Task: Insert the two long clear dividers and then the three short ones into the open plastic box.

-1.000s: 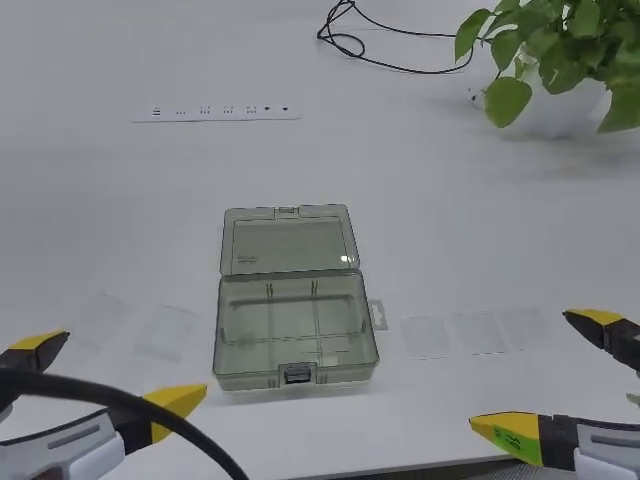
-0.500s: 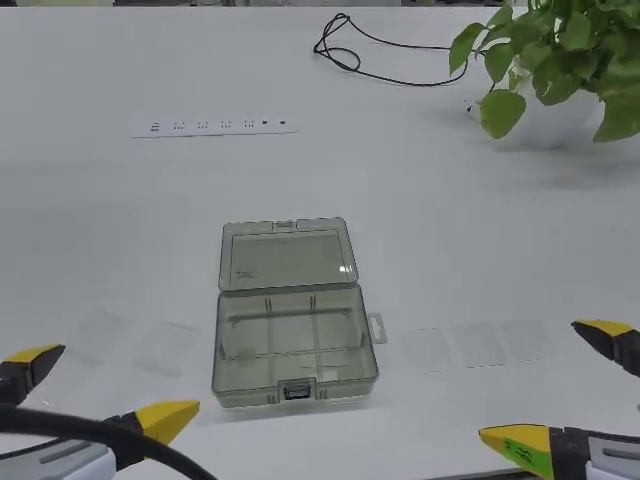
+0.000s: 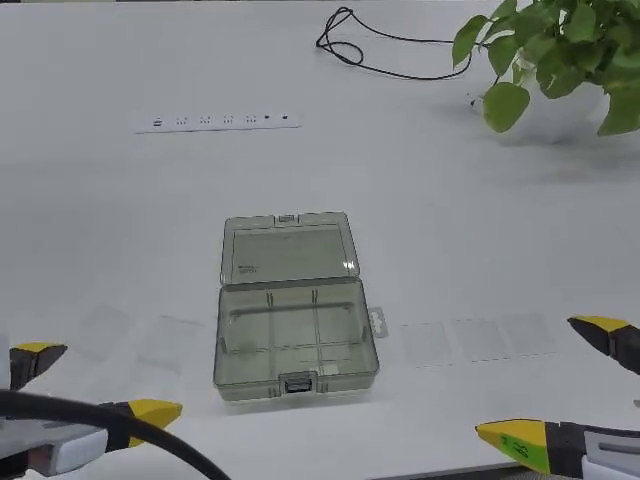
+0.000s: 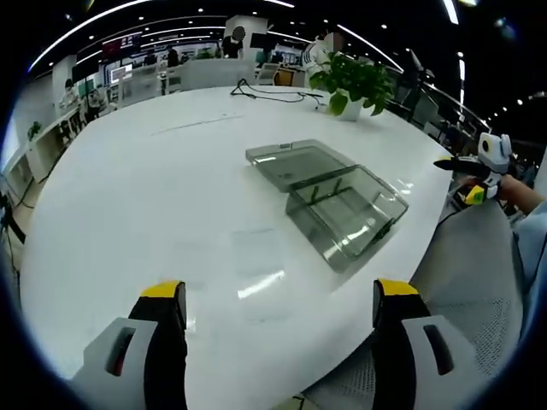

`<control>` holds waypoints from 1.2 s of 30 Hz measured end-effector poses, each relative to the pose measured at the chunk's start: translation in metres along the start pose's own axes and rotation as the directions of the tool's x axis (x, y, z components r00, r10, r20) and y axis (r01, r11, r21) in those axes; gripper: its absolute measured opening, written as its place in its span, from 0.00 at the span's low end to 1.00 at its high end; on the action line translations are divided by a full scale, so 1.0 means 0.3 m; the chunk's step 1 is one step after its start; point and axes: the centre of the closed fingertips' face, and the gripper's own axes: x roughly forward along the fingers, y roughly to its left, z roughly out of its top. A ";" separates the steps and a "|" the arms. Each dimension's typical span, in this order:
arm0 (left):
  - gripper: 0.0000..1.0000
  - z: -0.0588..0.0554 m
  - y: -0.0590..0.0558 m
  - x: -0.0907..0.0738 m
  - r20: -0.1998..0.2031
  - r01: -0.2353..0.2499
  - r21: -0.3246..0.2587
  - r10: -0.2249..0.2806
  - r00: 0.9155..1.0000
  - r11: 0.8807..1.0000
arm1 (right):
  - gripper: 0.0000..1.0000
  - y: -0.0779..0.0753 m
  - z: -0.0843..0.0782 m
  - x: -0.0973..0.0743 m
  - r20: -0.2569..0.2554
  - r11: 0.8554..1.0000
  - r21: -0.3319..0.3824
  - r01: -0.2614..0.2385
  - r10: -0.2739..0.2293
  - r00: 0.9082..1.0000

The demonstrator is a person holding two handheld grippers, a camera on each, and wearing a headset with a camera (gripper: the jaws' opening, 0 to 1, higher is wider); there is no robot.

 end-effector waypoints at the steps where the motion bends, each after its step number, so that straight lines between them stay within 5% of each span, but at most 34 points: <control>1: 0.91 -0.012 -0.002 0.009 -0.029 0.014 0.014 -0.014 0.999 1.000 | 1.00 0.001 -0.001 0.000 0.000 1.000 0.000 0.000 0.000 1.000; 9: 0.89 -0.052 0.000 0.063 -0.145 0.054 0.081 -0.042 0.989 0.995 | 1.00 0.000 -0.005 -0.004 0.000 1.000 0.004 0.000 0.000 1.000; 13: 0.86 -0.070 0.002 0.085 -0.221 0.079 0.079 -0.059 0.973 0.994 | 1.00 -0.006 -0.020 -0.003 -0.009 1.000 0.009 -0.005 0.005 1.000; 18: 0.77 -0.067 0.010 0.109 -0.264 0.081 0.030 -0.070 0.962 0.996 | 1.00 0.000 -0.021 -0.003 -0.010 1.000 0.011 -0.008 0.008 1.000; 21: 0.70 -0.080 0.010 0.122 -0.302 0.076 0.001 -0.072 0.951 0.997 | 1.00 0.002 -0.020 -0.005 -0.007 1.000 0.014 -0.008 0.008 1.000; 23: 0.64 -0.105 0.018 0.122 -0.353 0.054 -0.015 -0.055 0.934 0.998 | 1.00 0.001 -0.023 -0.005 -0.008 1.000 0.016 -0.009 0.009 1.000; 25: 0.61 -0.089 0.036 0.136 -0.335 0.038 0.008 -0.033 0.942 0.999 | 1.00 -0.002 -0.027 -0.005 -0.013 1.000 0.014 -0.012 0.012 1.000; 26: 0.60 -0.096 0.037 0.132 -0.356 0.033 -0.016 -0.037 0.934 0.999 | 1.00 -0.002 -0.027 -0.006 -0.015 1.000 0.012 -0.012 0.013 1.000; 28: 0.58 -0.092 0.038 0.135 -0.358 0.025 -0.020 -0.031 0.933 0.999 | 1.00 -0.003 -0.026 -0.006 -0.014 1.000 0.013 -0.012 0.013 1.000; 36: 0.48 -0.105 0.032 0.140 -0.418 -0.008 0.033 0.021 0.908 0.999 | 1.00 0.000 -0.027 0.000 -0.015 1.000 0.014 -0.020 0.020 1.000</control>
